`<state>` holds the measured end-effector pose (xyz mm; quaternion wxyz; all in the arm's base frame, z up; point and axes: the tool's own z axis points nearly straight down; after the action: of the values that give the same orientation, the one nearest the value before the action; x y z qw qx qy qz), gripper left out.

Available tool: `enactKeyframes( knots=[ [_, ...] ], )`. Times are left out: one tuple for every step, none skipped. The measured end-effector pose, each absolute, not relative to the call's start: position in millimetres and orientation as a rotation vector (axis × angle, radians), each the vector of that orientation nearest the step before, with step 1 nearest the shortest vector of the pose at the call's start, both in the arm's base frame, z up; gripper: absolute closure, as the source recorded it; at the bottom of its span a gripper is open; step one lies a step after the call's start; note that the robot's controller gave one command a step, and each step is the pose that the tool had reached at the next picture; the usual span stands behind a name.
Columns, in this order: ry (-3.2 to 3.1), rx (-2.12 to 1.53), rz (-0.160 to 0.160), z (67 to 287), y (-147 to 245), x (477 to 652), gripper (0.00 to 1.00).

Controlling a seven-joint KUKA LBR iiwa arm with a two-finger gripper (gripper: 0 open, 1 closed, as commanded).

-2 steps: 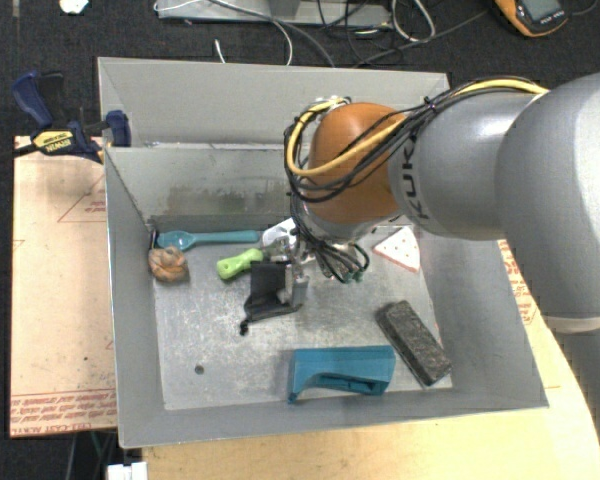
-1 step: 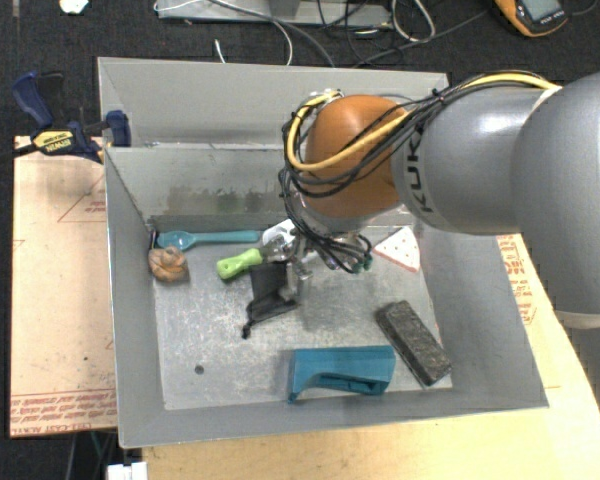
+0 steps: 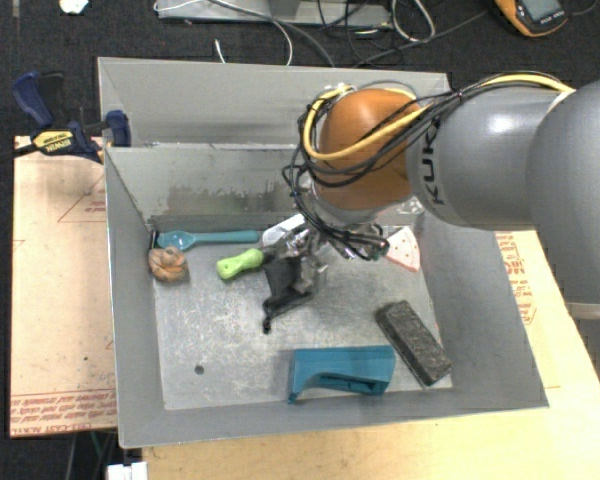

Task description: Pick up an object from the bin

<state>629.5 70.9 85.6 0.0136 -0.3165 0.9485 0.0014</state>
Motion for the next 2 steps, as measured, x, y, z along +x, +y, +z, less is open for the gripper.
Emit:
enactKeyframes(
  knots=[
    [2.698, -1.551, -0.004, 82, 87, 636.7, 1.0],
    [2.646, -1.646, 0.0, 148, 75, 632.8, 1.0]
  ],
)
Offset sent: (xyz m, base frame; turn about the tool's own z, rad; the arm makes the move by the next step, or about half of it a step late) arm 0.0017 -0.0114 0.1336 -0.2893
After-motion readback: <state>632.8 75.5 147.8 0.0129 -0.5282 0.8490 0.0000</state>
